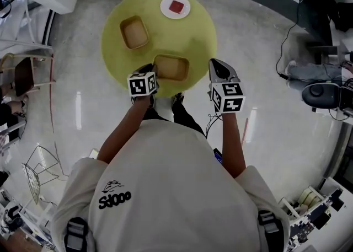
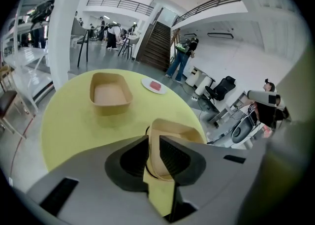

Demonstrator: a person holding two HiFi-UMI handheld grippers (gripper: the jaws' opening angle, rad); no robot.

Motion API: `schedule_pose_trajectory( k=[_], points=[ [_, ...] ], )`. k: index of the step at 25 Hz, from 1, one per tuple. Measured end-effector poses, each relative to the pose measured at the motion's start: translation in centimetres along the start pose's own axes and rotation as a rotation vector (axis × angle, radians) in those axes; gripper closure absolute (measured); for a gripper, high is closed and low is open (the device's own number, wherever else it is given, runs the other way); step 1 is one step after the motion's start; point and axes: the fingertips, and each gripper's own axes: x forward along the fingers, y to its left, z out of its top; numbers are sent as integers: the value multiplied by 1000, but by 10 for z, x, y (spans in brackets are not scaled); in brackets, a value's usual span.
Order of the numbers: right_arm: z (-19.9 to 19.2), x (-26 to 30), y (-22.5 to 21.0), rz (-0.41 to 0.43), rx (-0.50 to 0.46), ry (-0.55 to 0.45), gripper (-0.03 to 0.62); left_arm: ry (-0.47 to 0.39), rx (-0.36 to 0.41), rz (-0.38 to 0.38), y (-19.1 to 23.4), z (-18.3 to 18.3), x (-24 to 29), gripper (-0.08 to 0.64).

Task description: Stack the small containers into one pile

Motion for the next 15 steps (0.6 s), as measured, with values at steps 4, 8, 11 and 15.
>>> schedule_pose_trajectory(
  k=[4, 8, 11, 15],
  points=[
    [0, 4, 3, 2, 2, 5, 581, -7, 52, 13, 3, 2, -3, 482],
    [1, 8, 11, 12, -3, 6, 581, -33, 54, 19, 11, 9, -10, 482],
    [2, 11, 16, 18, -4, 8, 581, -75, 48, 31, 25, 25, -18, 482],
    [5, 17, 25, 22, -5, 14, 581, -138, 4, 63, 63, 56, -30, 482]
  ],
)
